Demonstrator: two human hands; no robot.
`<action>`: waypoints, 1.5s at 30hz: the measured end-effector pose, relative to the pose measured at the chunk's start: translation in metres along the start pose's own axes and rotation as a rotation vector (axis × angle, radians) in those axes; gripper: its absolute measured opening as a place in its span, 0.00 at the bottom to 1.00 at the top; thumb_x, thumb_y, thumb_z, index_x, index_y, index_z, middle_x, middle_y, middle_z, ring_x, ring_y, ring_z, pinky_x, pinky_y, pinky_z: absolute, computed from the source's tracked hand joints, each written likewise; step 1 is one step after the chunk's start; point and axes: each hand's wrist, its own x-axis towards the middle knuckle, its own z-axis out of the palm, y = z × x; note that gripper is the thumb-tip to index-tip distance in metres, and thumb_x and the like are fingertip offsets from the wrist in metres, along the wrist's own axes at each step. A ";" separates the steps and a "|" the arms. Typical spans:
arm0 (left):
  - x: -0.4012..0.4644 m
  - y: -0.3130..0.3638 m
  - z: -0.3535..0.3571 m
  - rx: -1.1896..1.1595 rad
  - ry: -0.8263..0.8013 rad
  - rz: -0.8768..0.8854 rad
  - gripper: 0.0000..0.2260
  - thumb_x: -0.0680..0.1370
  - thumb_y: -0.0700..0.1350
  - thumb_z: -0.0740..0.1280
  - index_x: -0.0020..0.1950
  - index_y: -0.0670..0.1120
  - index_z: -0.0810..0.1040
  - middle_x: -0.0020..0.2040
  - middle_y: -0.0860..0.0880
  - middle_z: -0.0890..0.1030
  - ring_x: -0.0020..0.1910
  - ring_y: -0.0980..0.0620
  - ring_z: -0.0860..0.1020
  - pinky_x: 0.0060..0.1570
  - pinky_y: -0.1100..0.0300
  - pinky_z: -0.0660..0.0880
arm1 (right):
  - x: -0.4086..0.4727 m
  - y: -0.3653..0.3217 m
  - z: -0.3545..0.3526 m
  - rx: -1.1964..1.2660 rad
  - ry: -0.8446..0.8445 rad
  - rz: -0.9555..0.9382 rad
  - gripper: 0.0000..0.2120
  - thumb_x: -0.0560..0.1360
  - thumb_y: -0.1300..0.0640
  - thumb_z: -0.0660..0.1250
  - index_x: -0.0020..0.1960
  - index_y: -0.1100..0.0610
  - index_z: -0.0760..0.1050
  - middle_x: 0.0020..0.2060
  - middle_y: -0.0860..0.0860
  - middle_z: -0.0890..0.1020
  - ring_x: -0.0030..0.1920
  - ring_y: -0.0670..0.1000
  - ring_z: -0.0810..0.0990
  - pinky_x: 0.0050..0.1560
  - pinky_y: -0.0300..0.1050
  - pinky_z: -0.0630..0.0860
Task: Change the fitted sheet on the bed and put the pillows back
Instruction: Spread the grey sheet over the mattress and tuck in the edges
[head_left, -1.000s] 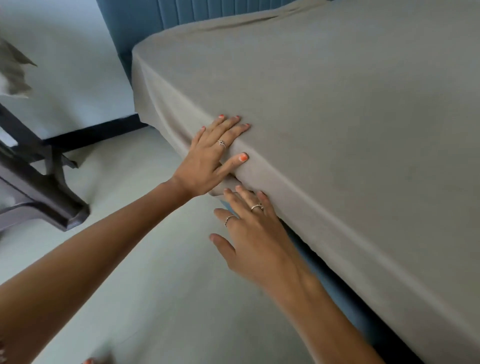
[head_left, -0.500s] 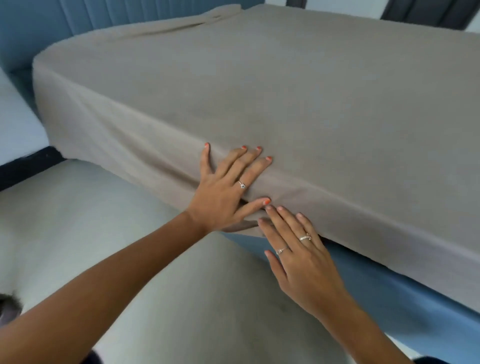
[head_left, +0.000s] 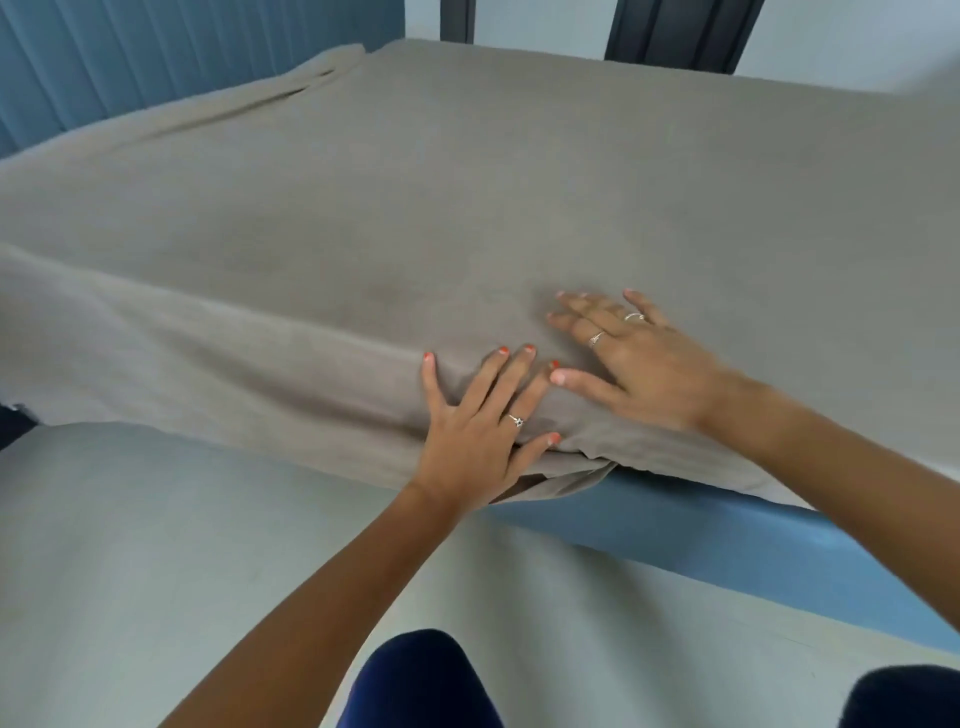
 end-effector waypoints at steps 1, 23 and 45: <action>0.001 -0.005 -0.001 0.009 0.004 0.022 0.26 0.80 0.62 0.54 0.75 0.51 0.65 0.74 0.50 0.68 0.71 0.51 0.66 0.65 0.27 0.54 | 0.003 0.001 0.001 0.001 -0.040 -0.014 0.42 0.72 0.28 0.35 0.78 0.50 0.50 0.78 0.48 0.50 0.77 0.48 0.49 0.74 0.51 0.39; 0.048 -0.022 -0.024 0.178 0.092 0.260 0.19 0.81 0.56 0.58 0.56 0.44 0.79 0.48 0.48 0.81 0.39 0.49 0.73 0.49 0.45 0.68 | 0.007 -0.006 0.046 0.118 0.218 -0.057 0.35 0.73 0.36 0.53 0.73 0.56 0.67 0.72 0.55 0.68 0.71 0.54 0.68 0.68 0.62 0.65; 0.018 -0.054 0.019 -0.095 0.132 0.153 0.18 0.82 0.59 0.54 0.71 0.58 0.68 0.71 0.53 0.71 0.69 0.54 0.69 0.62 0.47 0.61 | -0.037 -0.179 0.081 0.989 0.785 0.558 0.30 0.72 0.45 0.66 0.72 0.46 0.63 0.73 0.49 0.66 0.72 0.48 0.65 0.69 0.39 0.63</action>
